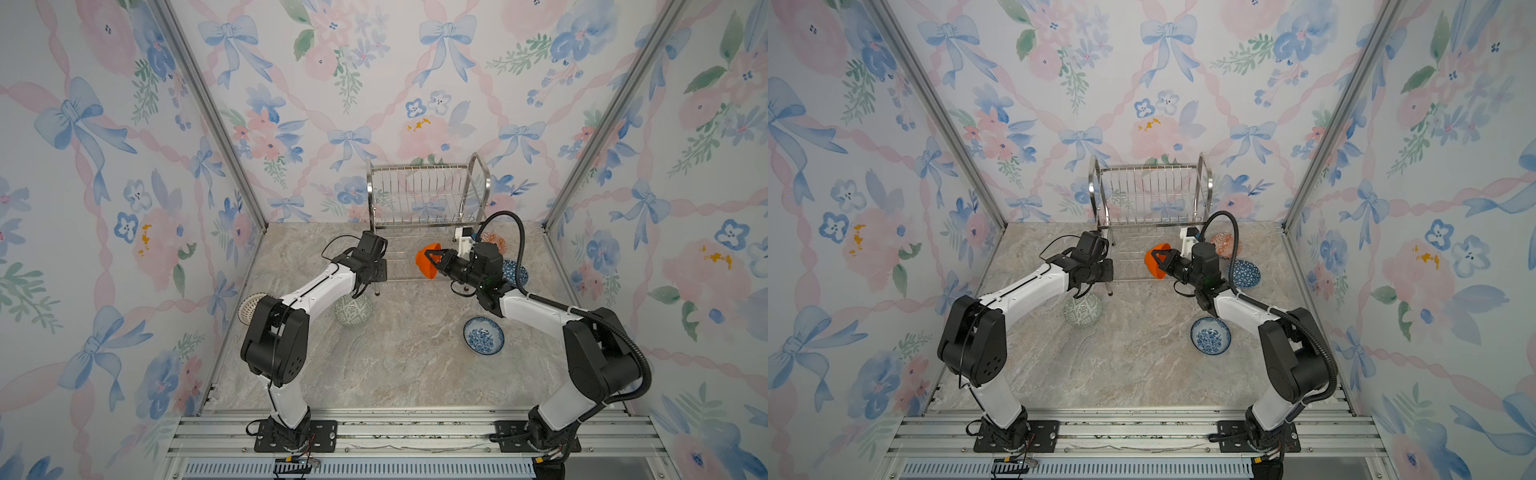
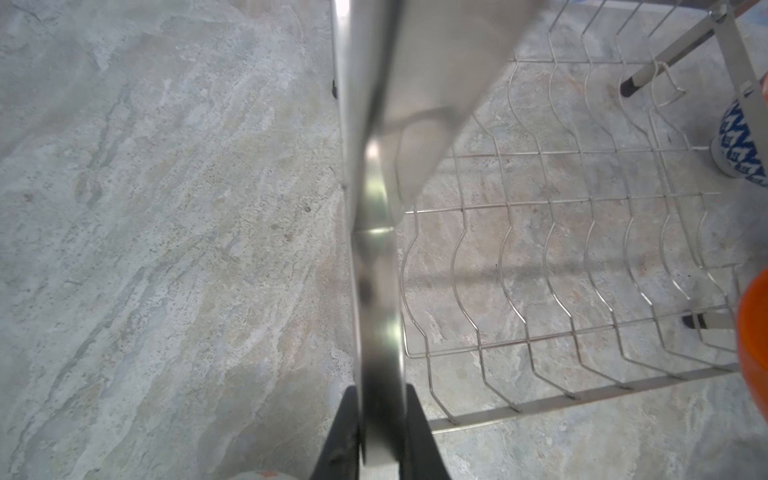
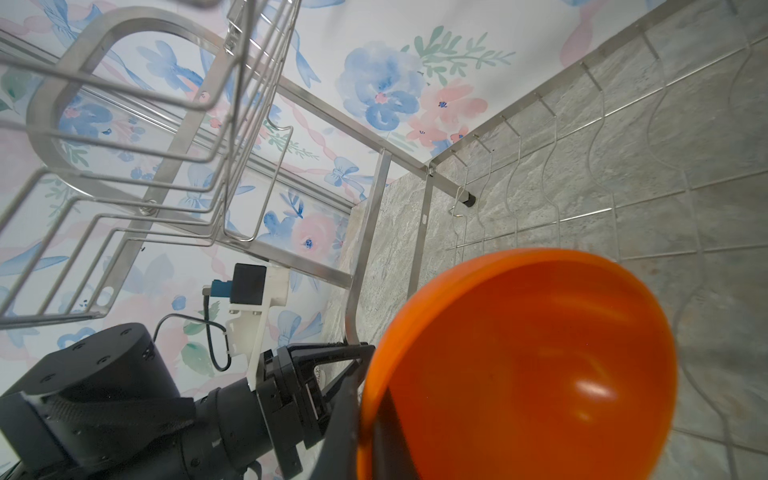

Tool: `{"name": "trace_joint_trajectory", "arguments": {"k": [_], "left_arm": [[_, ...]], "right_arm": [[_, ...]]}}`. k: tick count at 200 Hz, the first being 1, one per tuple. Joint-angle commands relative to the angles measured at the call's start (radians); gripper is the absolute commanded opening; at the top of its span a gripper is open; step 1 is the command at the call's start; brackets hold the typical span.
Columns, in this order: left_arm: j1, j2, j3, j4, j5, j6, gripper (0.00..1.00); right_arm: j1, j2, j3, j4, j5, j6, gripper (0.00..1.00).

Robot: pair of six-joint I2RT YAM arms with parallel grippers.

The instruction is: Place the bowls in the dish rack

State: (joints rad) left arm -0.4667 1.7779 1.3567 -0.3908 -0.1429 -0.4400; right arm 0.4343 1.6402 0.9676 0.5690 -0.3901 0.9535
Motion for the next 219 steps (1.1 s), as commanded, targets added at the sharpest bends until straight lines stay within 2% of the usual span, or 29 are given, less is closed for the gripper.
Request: {"name": "trace_joint_trajectory", "arguments": {"k": [1,20,122,219], "left_arm": [[0.009,0.03,0.031,-0.041,0.089,0.096,0.04],[0.013,0.04,0.033,-0.041,0.1,0.1,0.0],[0.028,0.037,0.005,-0.041,0.13,0.157,0.0],[0.026,0.037,-0.01,-0.041,0.125,0.202,0.0]], "right_arm": [[0.015,-0.042,-0.036,0.132,-0.031,0.0,0.0],[0.019,-0.013,-0.062,0.224,-0.039,0.053,0.0],[0.056,0.193,-0.033,0.509,-0.031,0.198,0.0],[0.072,0.323,0.113,0.509,-0.049,0.198,0.0]]}}
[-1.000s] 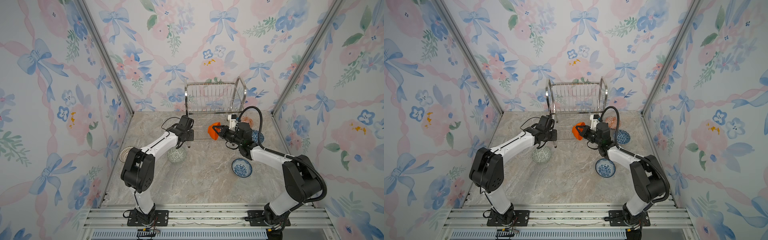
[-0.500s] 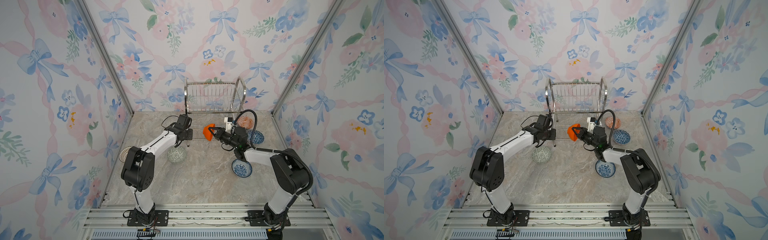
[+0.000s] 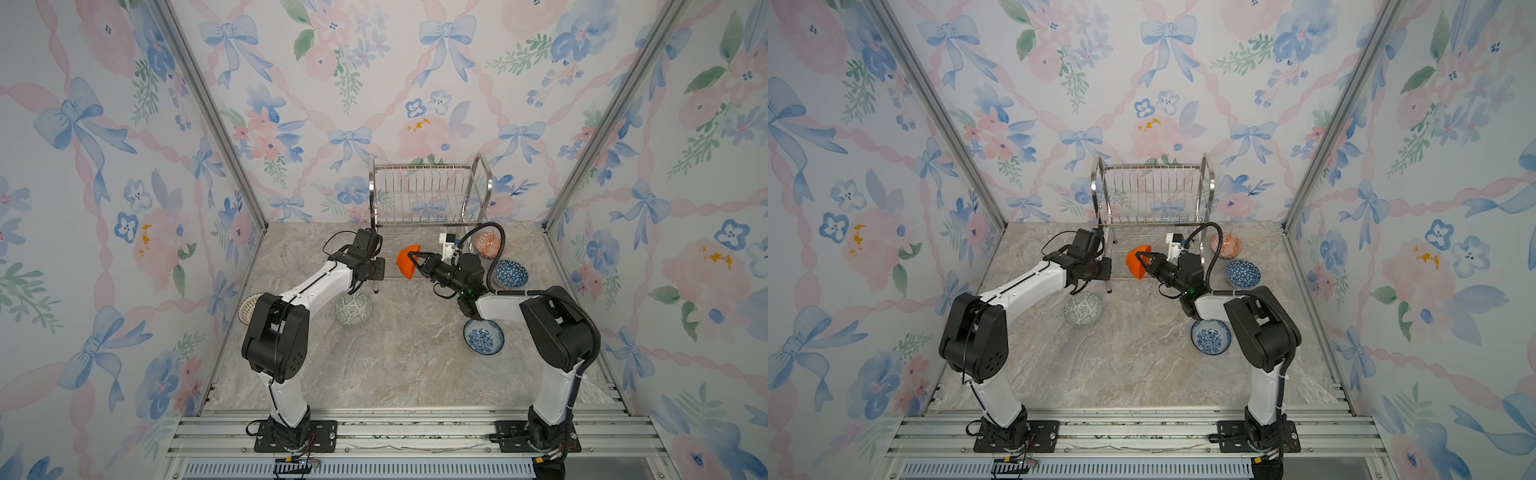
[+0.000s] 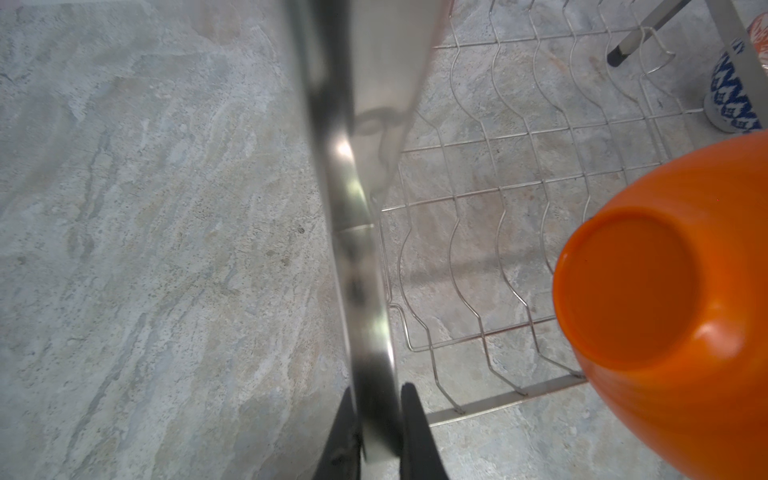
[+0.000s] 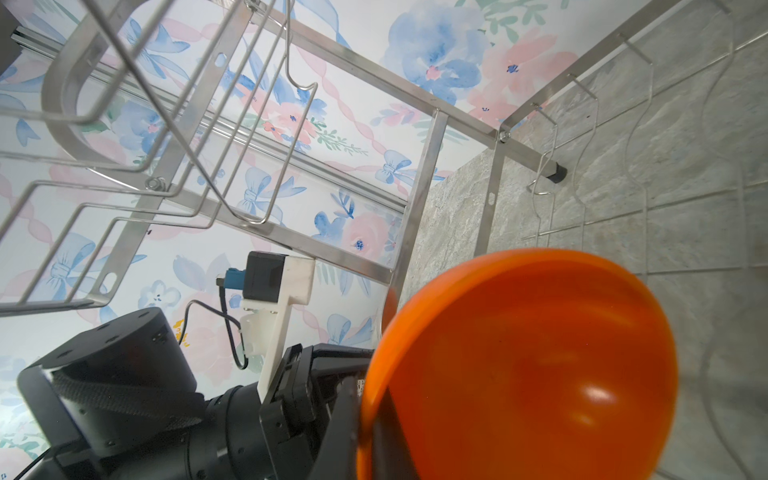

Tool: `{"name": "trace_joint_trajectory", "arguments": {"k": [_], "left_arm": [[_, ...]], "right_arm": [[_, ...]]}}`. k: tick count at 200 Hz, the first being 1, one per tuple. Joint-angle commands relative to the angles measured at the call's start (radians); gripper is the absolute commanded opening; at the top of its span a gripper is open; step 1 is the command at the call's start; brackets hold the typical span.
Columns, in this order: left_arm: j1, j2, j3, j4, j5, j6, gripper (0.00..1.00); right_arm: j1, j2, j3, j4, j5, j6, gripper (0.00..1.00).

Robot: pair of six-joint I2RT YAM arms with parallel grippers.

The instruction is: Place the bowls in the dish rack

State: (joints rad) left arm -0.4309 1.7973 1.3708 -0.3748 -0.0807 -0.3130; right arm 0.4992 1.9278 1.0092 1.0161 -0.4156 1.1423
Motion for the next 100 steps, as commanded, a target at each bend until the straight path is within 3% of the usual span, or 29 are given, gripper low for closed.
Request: {"name": "trace_joint_trajectory", "arguments": {"k": [1,100], "left_arm": [[-0.01,0.017,-0.025,-0.057,0.062,0.075,0.0],[-0.021,0.004,-0.043,-0.057,0.061,0.101,0.0]], "right_arm": [[0.007,0.038,0.072,0.062,-0.024,0.01,0.0],[0.008,0.211,0.277,0.068,-0.044,0.046,0.0]]}}
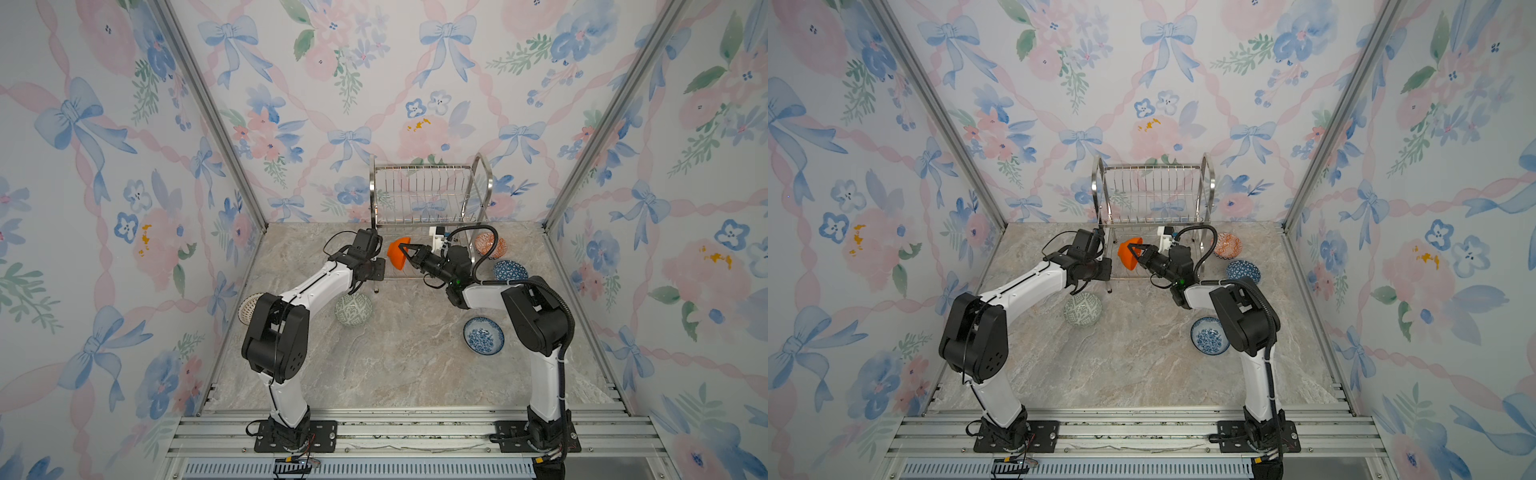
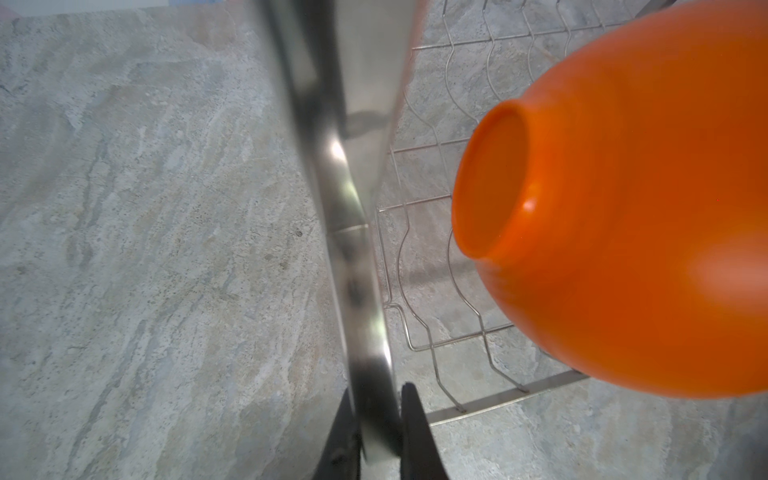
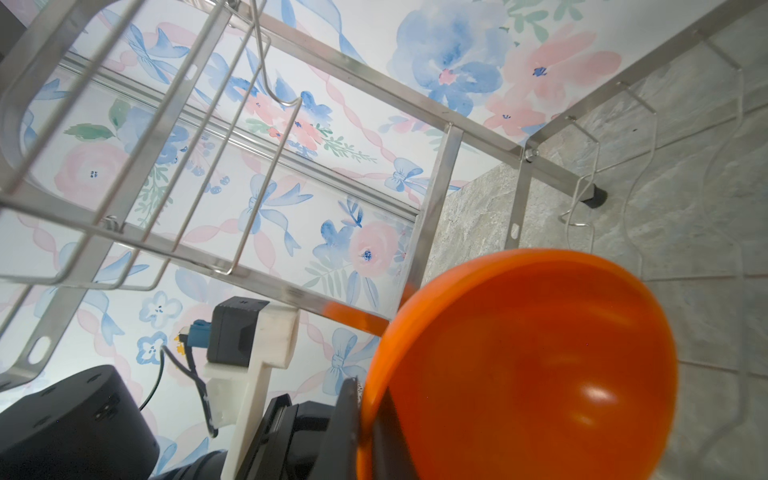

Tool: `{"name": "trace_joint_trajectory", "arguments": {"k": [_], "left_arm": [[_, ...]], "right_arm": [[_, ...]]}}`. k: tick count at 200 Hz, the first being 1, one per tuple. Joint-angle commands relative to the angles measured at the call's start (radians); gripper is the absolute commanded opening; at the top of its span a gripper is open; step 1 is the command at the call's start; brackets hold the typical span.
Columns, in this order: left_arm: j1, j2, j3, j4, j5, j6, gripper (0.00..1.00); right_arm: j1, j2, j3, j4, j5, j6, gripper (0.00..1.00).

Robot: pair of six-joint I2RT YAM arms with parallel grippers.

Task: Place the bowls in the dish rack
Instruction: 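Push the orange bowl deeper into the slots with the right gripper while the left holds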

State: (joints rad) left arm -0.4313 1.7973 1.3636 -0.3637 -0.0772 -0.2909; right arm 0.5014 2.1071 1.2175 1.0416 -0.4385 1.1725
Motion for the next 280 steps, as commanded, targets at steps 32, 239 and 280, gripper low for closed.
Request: {"name": "trace_joint_trajectory", "arguments": {"k": [32,239,280], "left_arm": [[-0.021,0.001,-0.046,-0.069,0.079,0.081,0.0],[-0.026,-0.041,-0.12,-0.07,0.076,0.133,0.0],[-0.026,-0.048,-0.131,-0.07,0.076,0.133,0.0]], "right_arm": [[0.0,0.1,0.141,0.06,-0.049,0.05,0.0],[-0.05,0.299,0.439,-0.067,-0.092,-0.049,0.0],[-0.054,0.335,0.487,-0.097,-0.092,-0.064,0.0]]}}
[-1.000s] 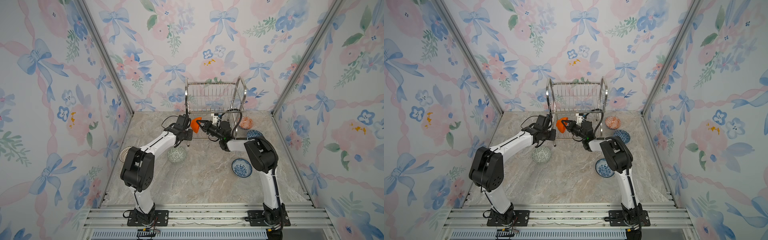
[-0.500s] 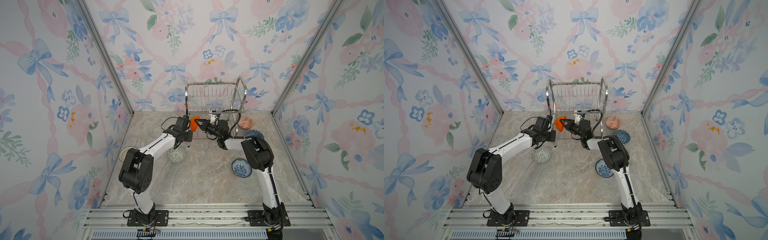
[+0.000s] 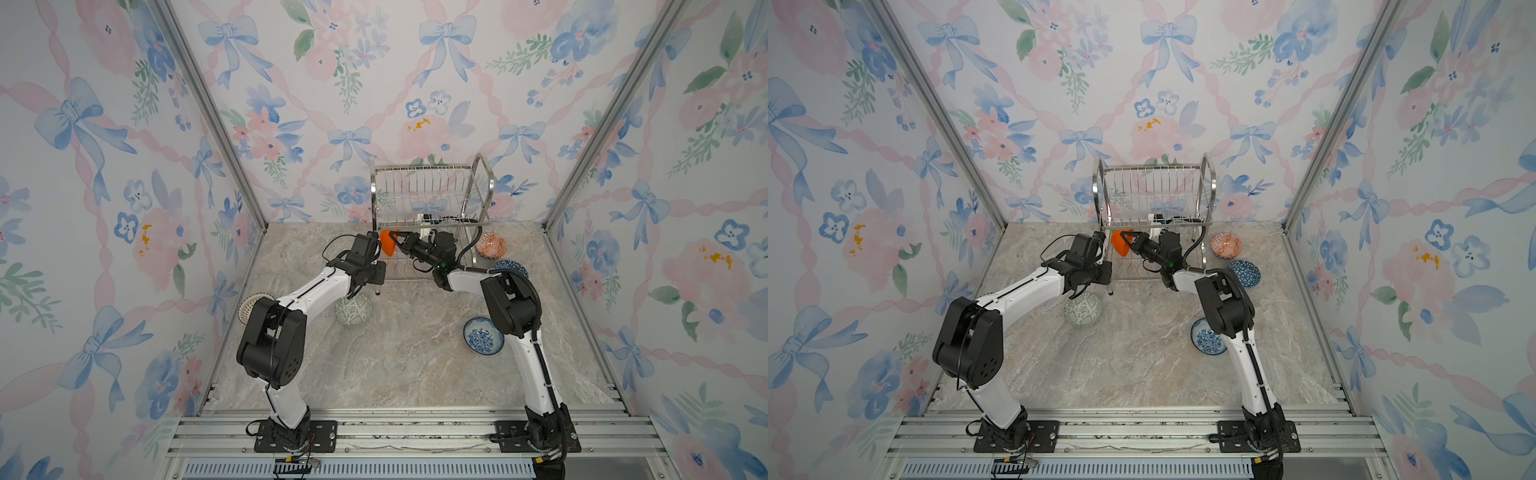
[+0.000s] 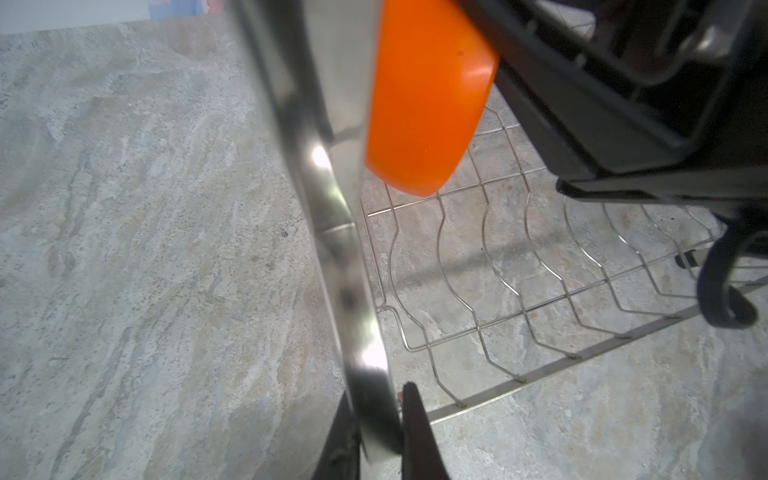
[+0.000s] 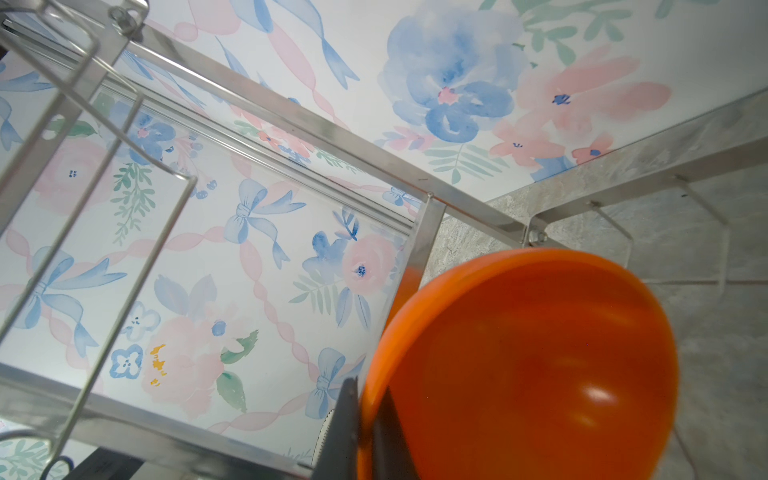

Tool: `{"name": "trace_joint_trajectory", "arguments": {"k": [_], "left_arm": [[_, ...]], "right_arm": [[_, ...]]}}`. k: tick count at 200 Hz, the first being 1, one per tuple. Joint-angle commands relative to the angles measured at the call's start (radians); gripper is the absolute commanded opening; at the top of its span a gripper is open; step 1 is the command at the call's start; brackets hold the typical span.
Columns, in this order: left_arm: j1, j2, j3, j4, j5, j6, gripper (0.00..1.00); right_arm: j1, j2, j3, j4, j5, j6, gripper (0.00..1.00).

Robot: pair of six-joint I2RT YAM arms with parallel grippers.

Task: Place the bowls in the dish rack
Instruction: 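Push the orange bowl deeper into the slots with the right gripper while the left holds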

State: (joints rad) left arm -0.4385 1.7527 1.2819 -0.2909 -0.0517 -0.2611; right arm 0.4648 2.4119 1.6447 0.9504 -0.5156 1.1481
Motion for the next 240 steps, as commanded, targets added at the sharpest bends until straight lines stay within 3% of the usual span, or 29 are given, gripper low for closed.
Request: {"name": "trace_joint_trajectory", "arguments": {"k": [1,124,240], "left_arm": [[-0.019,-0.003,-0.049,-0.143,0.051,0.103,0.0],[-0.017,-0.016,-0.085,-0.143,0.061,0.108,0.0],[-0.009,-0.027,-0.098,-0.143,0.052,0.109,0.0]], "right_arm": [[-0.018,0.031,0.061,-0.007,-0.016,-0.04,0.0],[-0.013,0.127,0.202,-0.1,-0.029,-0.085,0.0],[-0.008,0.084,0.095,-0.102,-0.069,-0.129,0.0]]}}
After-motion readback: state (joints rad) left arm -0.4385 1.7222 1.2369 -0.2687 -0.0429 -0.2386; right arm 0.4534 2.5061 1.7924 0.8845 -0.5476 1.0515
